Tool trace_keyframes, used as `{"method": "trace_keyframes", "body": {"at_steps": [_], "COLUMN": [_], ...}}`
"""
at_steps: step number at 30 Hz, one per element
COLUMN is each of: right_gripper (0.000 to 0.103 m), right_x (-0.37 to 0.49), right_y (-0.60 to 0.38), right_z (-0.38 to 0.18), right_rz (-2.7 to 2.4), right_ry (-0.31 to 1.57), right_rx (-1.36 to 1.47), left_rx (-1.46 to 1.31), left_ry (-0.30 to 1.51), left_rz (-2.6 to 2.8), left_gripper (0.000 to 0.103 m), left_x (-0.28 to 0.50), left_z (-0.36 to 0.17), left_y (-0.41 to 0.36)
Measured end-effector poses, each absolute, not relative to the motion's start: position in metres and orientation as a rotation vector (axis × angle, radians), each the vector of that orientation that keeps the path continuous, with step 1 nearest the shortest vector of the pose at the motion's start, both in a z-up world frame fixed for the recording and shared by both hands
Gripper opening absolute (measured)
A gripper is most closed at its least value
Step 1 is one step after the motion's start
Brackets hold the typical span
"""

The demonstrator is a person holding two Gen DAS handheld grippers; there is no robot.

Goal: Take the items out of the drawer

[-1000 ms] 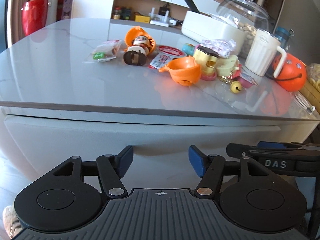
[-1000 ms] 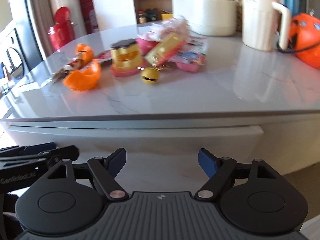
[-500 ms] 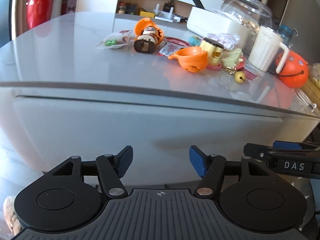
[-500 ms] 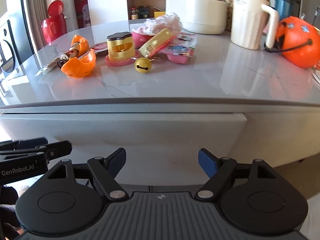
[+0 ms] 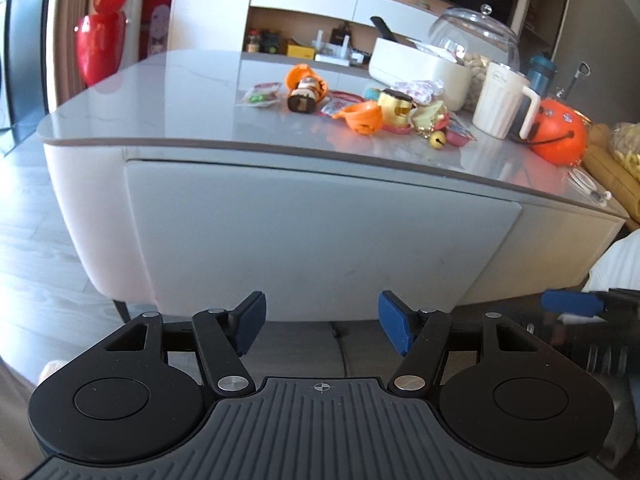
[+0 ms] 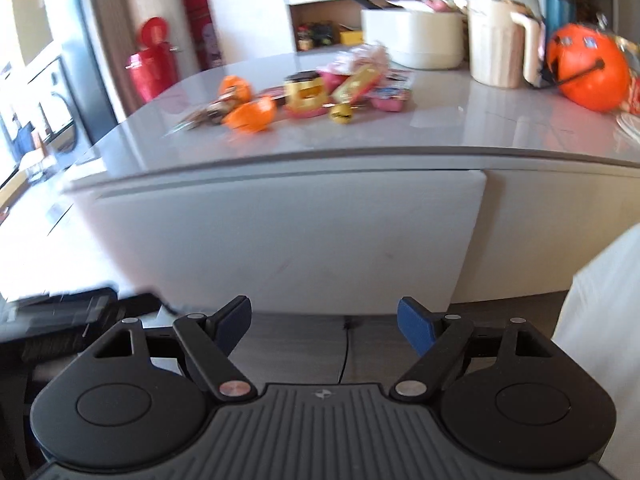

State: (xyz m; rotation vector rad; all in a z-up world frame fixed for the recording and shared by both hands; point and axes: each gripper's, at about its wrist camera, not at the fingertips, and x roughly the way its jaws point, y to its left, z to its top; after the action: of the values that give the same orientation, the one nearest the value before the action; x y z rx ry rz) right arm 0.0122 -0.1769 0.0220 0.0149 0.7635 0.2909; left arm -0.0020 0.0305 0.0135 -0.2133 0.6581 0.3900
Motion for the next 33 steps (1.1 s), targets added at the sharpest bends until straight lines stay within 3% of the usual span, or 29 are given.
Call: {"method": "trace_keyframes", "body": {"at_steps": [5,33], "right_gripper": [0.082,0.082], "right_x": [0.002,0.027], "right_y": [-0.159,-0.162], "right_z": [0.016,-0.010], "right_rz": [0.312,0.244], "right_ry": [0.704,0.847], "right_rx": [-0.103,-0.080], "left_rx": [-0.188,-0.186], "left_ry": [0.712,0.790], "left_rz": [0.387,0.330], "left_gripper": [0.067,0.065], "left_x": [0.009,0.011], "left_z": [0.003,-0.012], "left_y": [0.031,0.026]}}
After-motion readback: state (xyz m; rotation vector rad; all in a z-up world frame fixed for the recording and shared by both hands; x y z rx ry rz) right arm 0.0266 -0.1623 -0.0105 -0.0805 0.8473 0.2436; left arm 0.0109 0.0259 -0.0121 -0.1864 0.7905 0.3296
